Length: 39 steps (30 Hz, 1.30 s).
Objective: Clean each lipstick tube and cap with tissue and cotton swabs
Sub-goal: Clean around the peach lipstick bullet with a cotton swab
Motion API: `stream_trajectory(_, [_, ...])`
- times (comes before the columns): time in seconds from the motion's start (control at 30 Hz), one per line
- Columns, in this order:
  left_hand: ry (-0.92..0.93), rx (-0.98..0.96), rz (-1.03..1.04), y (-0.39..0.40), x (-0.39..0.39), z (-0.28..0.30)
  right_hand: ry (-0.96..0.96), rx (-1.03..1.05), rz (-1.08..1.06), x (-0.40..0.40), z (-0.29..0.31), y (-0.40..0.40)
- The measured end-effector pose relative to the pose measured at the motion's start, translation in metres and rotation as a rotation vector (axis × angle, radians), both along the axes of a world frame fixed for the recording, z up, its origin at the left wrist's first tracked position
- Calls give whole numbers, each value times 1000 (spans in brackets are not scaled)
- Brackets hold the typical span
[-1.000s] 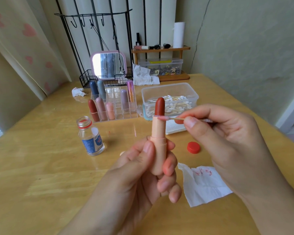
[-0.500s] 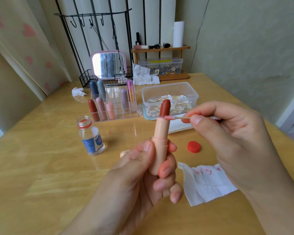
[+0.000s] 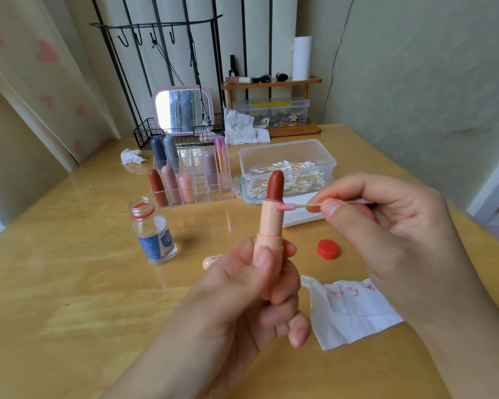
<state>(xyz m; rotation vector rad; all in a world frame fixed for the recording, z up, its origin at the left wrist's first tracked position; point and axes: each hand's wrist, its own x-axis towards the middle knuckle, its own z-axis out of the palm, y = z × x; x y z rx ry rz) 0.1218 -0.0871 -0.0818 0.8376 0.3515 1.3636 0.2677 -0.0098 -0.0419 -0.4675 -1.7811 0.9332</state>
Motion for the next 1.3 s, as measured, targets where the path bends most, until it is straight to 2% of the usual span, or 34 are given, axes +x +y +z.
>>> stream_trajectory(0.53, [-7,37,60,-1,-2,-2,-4,-26,19,-4,-4,0])
stream_trajectory(0.7, [91,33,121,2,-5,-3,-39,-36,2,-5,-6,2])
stream_trajectory(0.87, [237,-25,311,0,-5,8,-58,-128,7,-8,-1,0])
stream_trajectory(1.0, [295,-38,382,-1,-4,22,-56,-138,19,-7,14,-2])
stream_trajectory(1.3, [439,72,518,10,-1,44,-11,-62,-5,-16,41,6])
